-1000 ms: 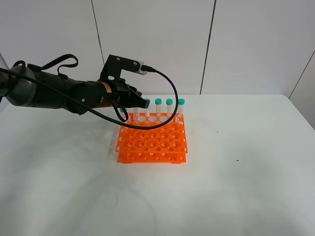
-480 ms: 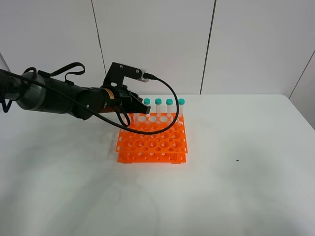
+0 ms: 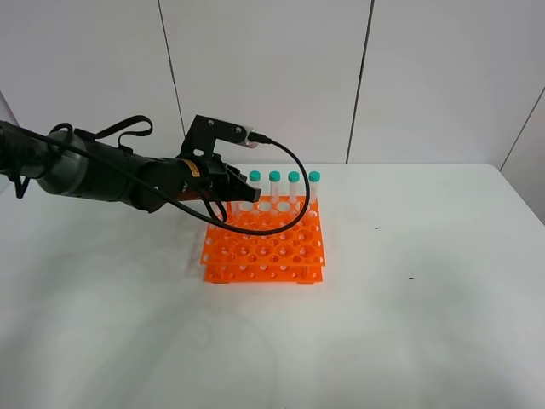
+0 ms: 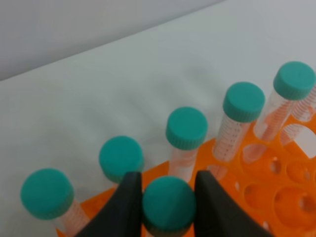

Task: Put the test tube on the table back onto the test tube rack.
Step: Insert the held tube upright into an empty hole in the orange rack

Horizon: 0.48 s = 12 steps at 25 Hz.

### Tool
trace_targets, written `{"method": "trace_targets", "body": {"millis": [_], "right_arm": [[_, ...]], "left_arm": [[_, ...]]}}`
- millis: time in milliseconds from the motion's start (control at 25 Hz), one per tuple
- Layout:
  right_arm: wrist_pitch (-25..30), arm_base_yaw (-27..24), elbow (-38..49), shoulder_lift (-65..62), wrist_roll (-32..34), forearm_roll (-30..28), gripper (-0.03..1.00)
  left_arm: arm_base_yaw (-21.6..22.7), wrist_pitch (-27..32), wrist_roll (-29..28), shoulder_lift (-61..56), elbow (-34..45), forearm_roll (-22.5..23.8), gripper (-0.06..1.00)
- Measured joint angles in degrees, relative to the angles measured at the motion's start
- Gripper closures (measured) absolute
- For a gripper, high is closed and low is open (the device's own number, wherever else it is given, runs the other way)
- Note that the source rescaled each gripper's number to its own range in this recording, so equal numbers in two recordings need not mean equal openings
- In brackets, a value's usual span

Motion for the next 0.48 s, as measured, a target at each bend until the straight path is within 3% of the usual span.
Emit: {"method": "trace_targets", "body": {"millis": [480], "right_arm": [[0.00,0.00,0.00,0.00,0.00,0.00,-0.03]], "left_arm": [[0.07,-0.19,0.00,0.42,0.00,-1.35,0.94]]}}
